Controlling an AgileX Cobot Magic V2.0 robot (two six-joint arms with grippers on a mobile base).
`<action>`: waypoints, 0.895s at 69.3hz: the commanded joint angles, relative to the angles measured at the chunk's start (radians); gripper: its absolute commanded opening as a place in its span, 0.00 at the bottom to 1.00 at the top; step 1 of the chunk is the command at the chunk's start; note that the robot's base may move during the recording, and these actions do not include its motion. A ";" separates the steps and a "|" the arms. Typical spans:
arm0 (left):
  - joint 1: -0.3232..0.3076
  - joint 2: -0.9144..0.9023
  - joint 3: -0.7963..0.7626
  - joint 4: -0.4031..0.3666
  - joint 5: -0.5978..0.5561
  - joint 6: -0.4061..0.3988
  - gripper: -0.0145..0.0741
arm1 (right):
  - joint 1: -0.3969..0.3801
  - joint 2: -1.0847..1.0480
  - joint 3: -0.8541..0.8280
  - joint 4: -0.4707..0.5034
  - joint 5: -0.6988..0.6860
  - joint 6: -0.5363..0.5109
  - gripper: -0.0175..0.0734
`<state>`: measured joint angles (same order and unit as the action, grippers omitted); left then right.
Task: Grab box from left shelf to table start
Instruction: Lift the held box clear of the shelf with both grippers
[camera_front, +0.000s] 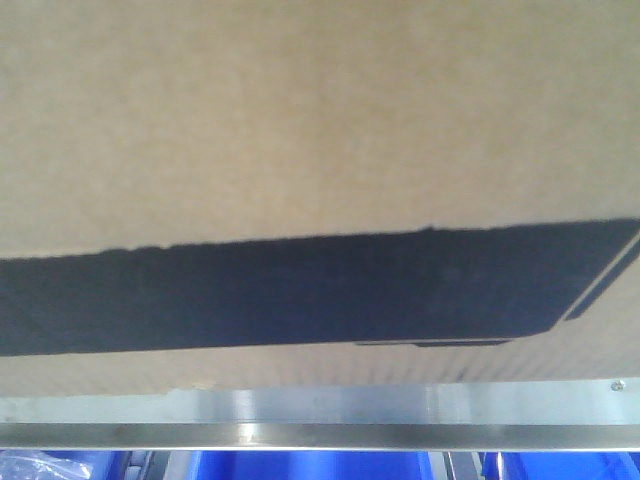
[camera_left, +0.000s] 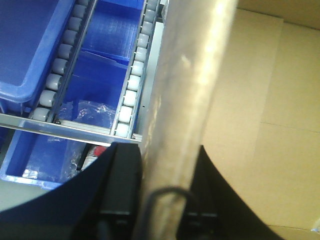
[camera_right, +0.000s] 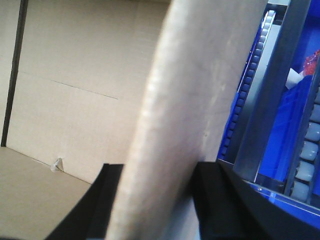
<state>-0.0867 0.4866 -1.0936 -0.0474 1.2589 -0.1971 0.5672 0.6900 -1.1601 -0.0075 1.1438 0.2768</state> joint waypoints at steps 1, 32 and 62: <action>-0.018 -0.001 -0.037 -0.161 -0.089 0.113 0.06 | -0.001 -0.002 -0.033 -0.022 -0.161 -0.044 0.26; -0.018 0.003 -0.037 -0.161 -0.089 0.113 0.06 | -0.001 -0.002 -0.033 -0.022 -0.161 -0.044 0.26; -0.018 0.003 -0.037 -0.161 -0.089 0.113 0.06 | -0.001 -0.002 -0.033 -0.022 -0.161 -0.044 0.26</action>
<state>-0.0867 0.4885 -1.0936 -0.0517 1.2589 -0.1971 0.5672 0.6883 -1.1601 -0.0075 1.1456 0.2768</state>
